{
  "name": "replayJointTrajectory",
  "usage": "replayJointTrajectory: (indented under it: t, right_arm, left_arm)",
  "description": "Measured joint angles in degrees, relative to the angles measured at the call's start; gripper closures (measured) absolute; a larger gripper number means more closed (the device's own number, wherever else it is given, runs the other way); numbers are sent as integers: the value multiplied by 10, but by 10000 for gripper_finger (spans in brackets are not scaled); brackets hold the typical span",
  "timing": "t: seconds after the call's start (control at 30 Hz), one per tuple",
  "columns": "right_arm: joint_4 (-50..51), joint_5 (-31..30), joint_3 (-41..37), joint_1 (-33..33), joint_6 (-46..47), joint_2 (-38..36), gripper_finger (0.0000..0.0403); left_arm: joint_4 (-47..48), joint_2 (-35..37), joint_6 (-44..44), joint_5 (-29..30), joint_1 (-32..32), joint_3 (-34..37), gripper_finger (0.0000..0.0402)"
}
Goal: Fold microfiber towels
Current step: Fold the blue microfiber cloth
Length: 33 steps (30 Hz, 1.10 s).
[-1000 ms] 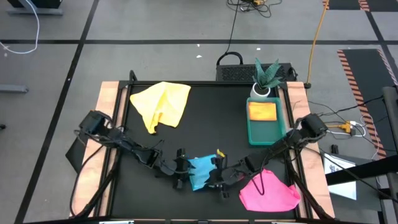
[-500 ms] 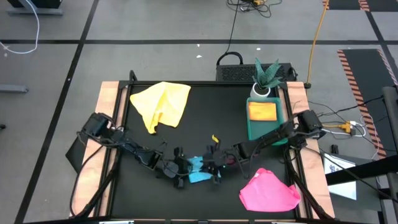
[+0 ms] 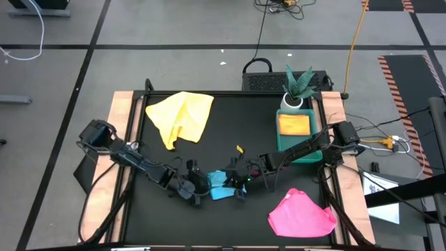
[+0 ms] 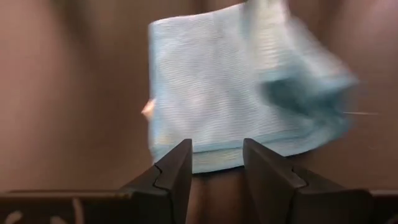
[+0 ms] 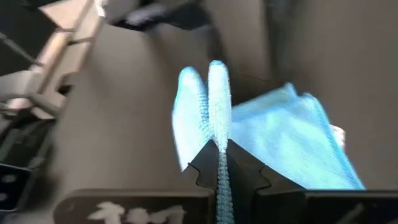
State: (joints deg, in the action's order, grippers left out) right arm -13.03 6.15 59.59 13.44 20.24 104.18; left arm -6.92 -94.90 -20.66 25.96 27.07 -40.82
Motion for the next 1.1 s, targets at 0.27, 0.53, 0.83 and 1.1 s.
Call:
replayJointTrajectory:
  t: [0.27, 0.53, 0.83, 1.1]
  right_arm:
    - [-30, 30, 0, -14, -12, 0, 395]
    - [-5, 26, 0, -61, 5, 0, 395]
    - [18, 29, -1, -75, 5, 21, 395]
    - [17, 29, -1, -75, 4, 26, 395]
  left_arm:
    - [-2, -43, -15, 28, -14, 0, 257]
    - [-72, -88, -8, 27, -17, 0, 257]
    - [-54, -67, 10, 23, -15, 1, 257]
    - [-40, -5, -2, 22, -3, 1, 257]
